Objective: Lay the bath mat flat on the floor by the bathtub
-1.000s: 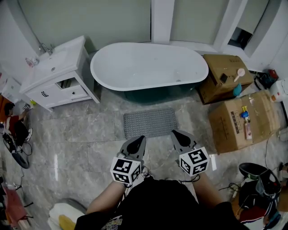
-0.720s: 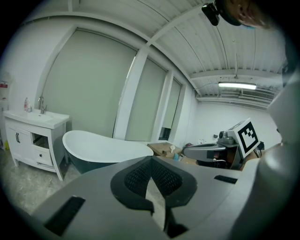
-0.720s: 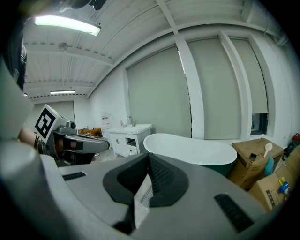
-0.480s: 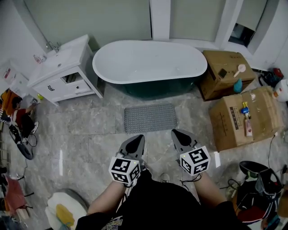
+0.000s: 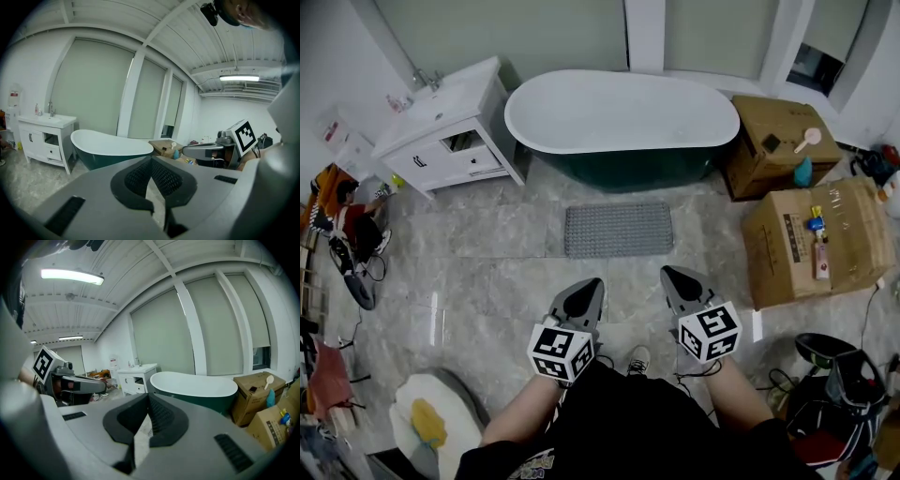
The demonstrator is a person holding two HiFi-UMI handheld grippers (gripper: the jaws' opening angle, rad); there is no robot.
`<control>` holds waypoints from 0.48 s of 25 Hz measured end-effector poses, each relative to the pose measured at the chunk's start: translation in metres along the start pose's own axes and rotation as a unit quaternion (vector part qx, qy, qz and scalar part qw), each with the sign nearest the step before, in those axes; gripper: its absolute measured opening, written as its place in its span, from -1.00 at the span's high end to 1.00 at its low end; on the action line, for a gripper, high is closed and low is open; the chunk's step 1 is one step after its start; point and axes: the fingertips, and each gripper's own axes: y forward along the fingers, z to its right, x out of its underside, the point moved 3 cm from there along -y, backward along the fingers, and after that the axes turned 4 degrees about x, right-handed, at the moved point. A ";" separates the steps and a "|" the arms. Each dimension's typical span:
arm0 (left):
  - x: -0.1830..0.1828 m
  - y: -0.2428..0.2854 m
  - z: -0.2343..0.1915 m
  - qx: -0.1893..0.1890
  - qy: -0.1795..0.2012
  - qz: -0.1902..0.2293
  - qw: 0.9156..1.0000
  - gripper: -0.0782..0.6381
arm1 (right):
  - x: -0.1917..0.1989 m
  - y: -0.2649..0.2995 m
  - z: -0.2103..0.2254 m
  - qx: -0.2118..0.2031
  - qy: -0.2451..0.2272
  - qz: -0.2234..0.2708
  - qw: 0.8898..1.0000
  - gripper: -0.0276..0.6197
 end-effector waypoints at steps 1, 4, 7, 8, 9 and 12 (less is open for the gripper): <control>0.002 -0.003 0.001 -0.003 0.000 0.000 1.000 0.74 | 0.002 -0.002 -0.002 -0.002 0.000 0.001 1.000 0.86; 0.005 -0.013 0.000 -0.013 -0.002 0.003 1.000 0.74 | 0.007 -0.003 -0.010 -0.008 0.002 -0.001 1.000 0.86; 0.003 -0.025 -0.011 -0.018 -0.006 0.006 1.000 0.74 | 0.009 0.002 -0.023 -0.012 0.006 -0.007 1.000 0.86; 0.003 -0.029 -0.016 -0.019 -0.008 0.007 1.000 0.73 | 0.008 0.005 -0.029 -0.012 0.006 -0.007 1.000 0.86; 0.002 -0.032 -0.022 -0.018 -0.009 0.008 1.000 0.74 | 0.007 0.009 -0.035 -0.012 0.006 -0.007 1.000 0.86; 0.000 -0.045 -0.041 -0.014 -0.013 0.011 1.000 0.73 | 0.004 0.019 -0.054 -0.006 0.005 -0.007 1.000 0.86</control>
